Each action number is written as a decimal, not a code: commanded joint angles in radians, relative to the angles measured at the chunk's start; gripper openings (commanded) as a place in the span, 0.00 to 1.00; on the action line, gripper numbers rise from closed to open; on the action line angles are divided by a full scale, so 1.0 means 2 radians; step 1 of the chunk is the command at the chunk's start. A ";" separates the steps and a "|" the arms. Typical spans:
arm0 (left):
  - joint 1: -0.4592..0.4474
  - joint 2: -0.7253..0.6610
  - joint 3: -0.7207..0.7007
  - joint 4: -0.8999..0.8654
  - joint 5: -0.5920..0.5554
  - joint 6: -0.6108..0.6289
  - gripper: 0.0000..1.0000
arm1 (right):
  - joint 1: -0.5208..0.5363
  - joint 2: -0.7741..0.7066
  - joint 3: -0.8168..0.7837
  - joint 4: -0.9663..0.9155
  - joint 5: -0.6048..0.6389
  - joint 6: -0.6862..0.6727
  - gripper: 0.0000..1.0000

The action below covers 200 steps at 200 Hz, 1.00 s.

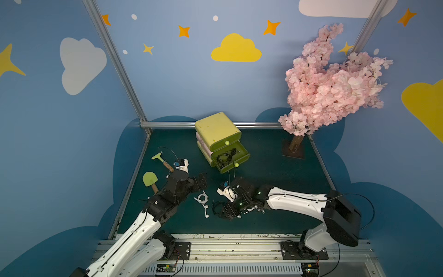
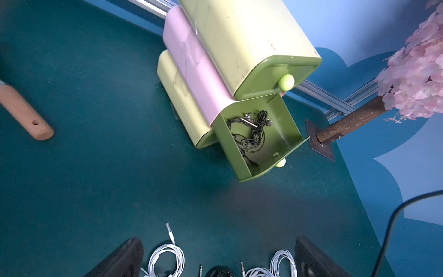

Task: Place the wired earphones into the drawer by color
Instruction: Pick up the wired earphones from the center of the board.

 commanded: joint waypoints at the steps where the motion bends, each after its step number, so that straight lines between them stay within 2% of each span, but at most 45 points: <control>1: 0.002 -0.020 -0.013 -0.028 -0.022 -0.008 1.00 | 0.016 0.026 0.025 -0.034 0.047 0.012 0.69; 90: 0.004 -0.071 -0.033 -0.054 -0.044 -0.014 1.00 | 0.036 0.106 0.099 -0.076 0.108 -0.039 0.62; 186: 0.004 -0.088 -0.043 -0.061 -0.050 -0.016 1.00 | 0.037 0.158 0.141 -0.097 0.119 -0.070 0.45; 200: 0.006 -0.088 -0.044 -0.060 -0.050 -0.017 1.00 | 0.037 0.162 0.143 -0.101 0.121 -0.070 0.45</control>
